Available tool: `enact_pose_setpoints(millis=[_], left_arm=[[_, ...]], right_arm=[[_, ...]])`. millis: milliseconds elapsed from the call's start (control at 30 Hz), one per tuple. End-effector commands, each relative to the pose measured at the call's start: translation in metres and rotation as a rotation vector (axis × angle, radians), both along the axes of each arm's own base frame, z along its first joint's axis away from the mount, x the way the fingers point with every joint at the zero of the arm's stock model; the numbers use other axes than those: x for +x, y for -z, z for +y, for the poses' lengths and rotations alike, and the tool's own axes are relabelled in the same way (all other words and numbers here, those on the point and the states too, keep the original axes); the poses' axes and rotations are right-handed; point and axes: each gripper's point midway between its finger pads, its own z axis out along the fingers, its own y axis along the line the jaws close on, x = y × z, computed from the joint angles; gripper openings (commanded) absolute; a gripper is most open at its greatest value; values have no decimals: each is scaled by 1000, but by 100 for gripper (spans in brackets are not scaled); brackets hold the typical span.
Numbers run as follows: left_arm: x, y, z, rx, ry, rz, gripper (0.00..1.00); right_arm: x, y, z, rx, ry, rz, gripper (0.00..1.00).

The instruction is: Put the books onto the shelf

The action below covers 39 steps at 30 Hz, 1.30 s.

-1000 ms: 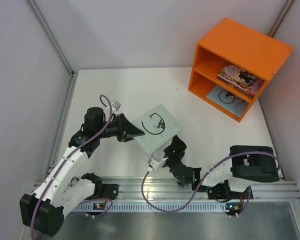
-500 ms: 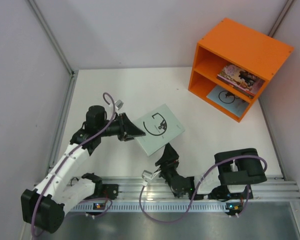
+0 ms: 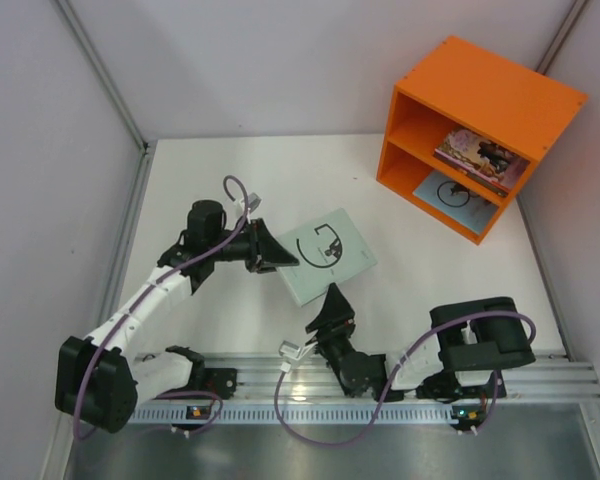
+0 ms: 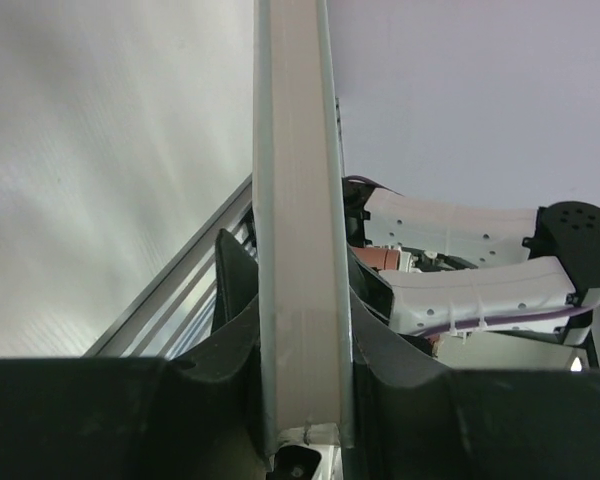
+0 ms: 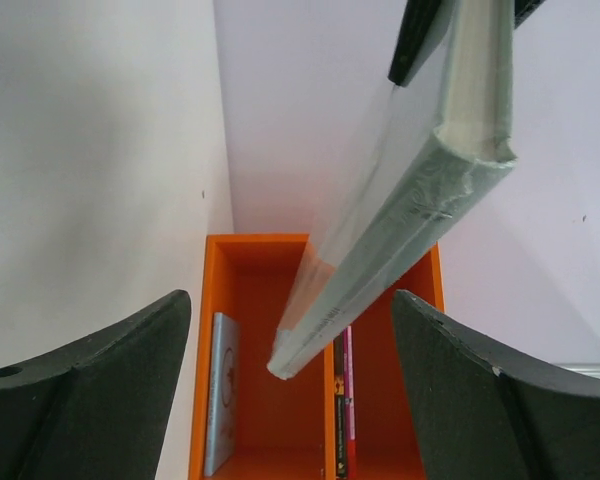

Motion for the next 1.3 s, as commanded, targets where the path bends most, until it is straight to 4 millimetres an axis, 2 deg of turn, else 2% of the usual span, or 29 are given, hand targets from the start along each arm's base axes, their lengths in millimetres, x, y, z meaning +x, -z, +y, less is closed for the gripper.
enact_pose_setpoints(millis=[0,167,267,367,467,567,633,667,700,733,767,800,833,900,967,1000,1033,1067,1100,1133,1200,1233,1267], left_arm=[[-12,-61,-10,-177,152,-254,0],[-23,-60,-10,-199,197,-217,0],[-28,-44,-8,-171,201,-171,0],[-34,-29,-6,-158,209,-145,0],[-37,-24,-6,-150,218,-129,0],[-37,-24,-6,-144,223,-136,0],[-23,-23,-6,-100,182,-138,0],[-14,-22,-6,-69,154,-140,0],[-1,-21,-6,-32,118,-139,7],[15,-11,-6,18,78,-103,20],[41,-17,-3,90,-9,-135,31],[54,-10,-3,126,-35,-103,48],[68,-25,-3,135,-68,-133,54],[81,-22,4,196,-140,-123,63],[87,-22,16,252,-224,-158,72],[82,-32,21,251,-250,-201,77],[78,-23,26,270,-269,-199,80],[74,-33,31,256,-302,-249,80],[70,-33,33,246,-309,-261,81],[64,-19,35,253,-314,-233,82],[57,-21,39,235,-335,-250,81],[51,-10,39,224,-338,-215,80],[47,-13,38,194,-343,-223,79]], right_arm=[[2,-19,2,156,-15,12,81],[19,-22,2,164,11,3,80],[33,-30,-3,176,49,-10,78],[43,-39,-1,164,46,-35,73],[53,-47,1,129,44,-69,65],[63,-53,1,98,48,-97,19],[67,-56,1,86,67,-107,0],[68,-58,2,90,77,-108,0],[69,-60,1,97,97,-105,0],[70,-63,6,110,104,-106,0],[70,-65,9,112,111,-106,0],[72,-67,13,116,134,-104,0],[73,-67,14,115,148,-103,0],[80,-67,16,116,182,-97,0],[88,-64,15,108,205,-98,0],[89,-63,17,106,208,-98,0],[91,-65,17,116,214,-97,0],[93,-66,17,135,216,-93,0],[95,-67,18,145,221,-91,0],[96,-67,19,143,224,-89,0],[99,-68,21,143,228,-87,0],[99,-68,23,144,228,-87,0],[99,-68,24,141,231,-86,0]])
